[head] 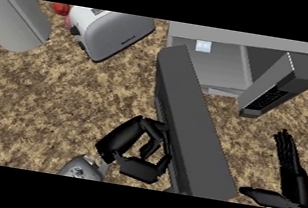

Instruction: Pick up the milk, place it into the microwave and close the microwave

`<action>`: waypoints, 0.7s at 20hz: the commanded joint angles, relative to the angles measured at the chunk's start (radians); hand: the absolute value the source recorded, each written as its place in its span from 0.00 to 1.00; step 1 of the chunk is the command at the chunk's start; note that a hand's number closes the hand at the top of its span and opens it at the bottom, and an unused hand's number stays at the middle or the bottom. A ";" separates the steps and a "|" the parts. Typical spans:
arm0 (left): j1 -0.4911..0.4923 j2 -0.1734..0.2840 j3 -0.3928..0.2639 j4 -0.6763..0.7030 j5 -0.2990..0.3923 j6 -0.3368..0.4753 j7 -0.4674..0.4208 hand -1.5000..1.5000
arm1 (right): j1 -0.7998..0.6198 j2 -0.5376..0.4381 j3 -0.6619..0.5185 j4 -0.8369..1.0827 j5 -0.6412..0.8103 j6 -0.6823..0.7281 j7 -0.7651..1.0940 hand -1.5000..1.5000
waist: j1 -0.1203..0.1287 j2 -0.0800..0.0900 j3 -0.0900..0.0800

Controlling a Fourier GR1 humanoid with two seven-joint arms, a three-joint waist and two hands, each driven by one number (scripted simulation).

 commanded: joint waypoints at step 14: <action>-0.285 -0.002 -0.363 0.521 0.325 0.517 -0.322 1.00 | 0.234 -0.071 0.087 -0.518 -0.208 0.222 0.138 0.00 | -0.070 0.012 -0.003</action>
